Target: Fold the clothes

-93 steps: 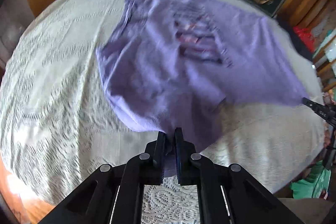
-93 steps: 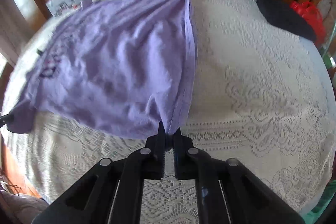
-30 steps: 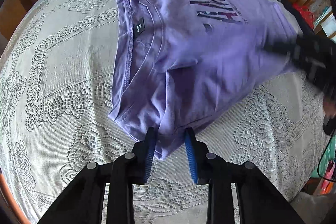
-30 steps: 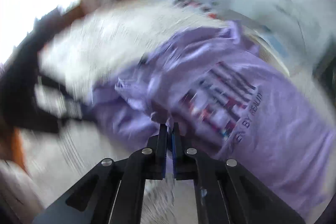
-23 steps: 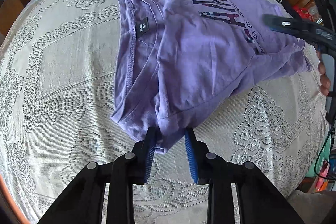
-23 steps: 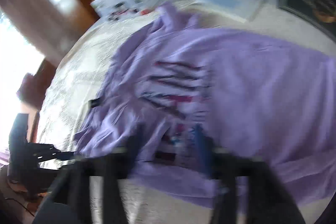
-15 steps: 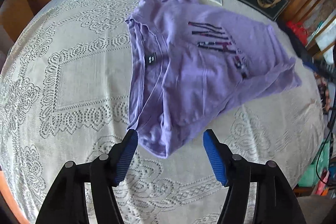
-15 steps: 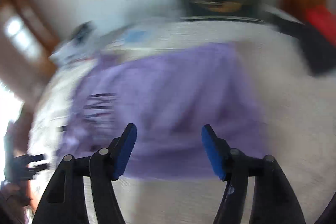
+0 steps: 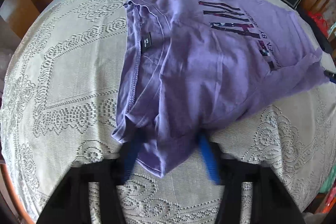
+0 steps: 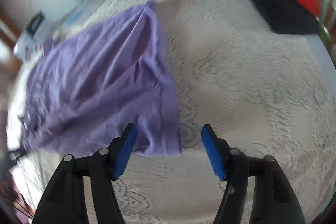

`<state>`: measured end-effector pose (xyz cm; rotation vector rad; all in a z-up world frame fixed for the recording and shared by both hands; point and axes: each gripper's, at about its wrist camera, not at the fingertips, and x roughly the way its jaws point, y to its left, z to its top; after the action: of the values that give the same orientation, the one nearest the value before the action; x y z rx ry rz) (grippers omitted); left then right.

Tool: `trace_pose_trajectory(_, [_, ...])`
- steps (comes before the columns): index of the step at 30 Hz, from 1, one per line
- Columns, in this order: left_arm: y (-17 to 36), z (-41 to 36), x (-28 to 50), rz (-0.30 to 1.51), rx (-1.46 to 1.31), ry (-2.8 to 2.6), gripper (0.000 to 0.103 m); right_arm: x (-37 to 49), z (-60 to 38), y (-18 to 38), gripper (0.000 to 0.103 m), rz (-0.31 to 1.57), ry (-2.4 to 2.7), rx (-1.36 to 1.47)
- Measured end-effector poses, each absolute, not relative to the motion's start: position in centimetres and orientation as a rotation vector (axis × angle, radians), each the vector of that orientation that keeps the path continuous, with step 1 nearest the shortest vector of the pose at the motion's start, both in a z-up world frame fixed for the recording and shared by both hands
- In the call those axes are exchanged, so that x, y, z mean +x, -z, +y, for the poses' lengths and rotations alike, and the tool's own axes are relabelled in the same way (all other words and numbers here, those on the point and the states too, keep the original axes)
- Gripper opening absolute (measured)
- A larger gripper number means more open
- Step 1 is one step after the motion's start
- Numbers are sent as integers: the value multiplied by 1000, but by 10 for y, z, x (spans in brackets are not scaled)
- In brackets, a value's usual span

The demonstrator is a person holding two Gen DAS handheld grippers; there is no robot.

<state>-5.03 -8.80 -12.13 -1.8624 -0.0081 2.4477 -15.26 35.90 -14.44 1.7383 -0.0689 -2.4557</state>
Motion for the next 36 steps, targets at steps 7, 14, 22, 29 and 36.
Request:
trace_pose_trajectory(7, [119, -112, -35, -63, -1927, -2428, 16, -106, 372, 107, 4, -84, 2402, 1711])
trace_pose_trajectory(14, [107, -114, -29, -113, -1839, -2390, 23, -63, 403, 125, 26, 79, 2345, 1931])
trace_pose_trajectory(22, [110, -85, -61, -78, -1757, -2425, 60, -48, 416, 96, 52, -107, 2506, 1747])
trace_pose_trajectory(29, [132, -80, -63, -75, -1826, -2375, 60, -64, 410, 108, 52, -223, 2521, 1736])
trace_pose_trajectory(36, [132, -82, -64, -25, -1875, -2334, 18, -55, 395, 138, 17, -121, 2460, 1864])
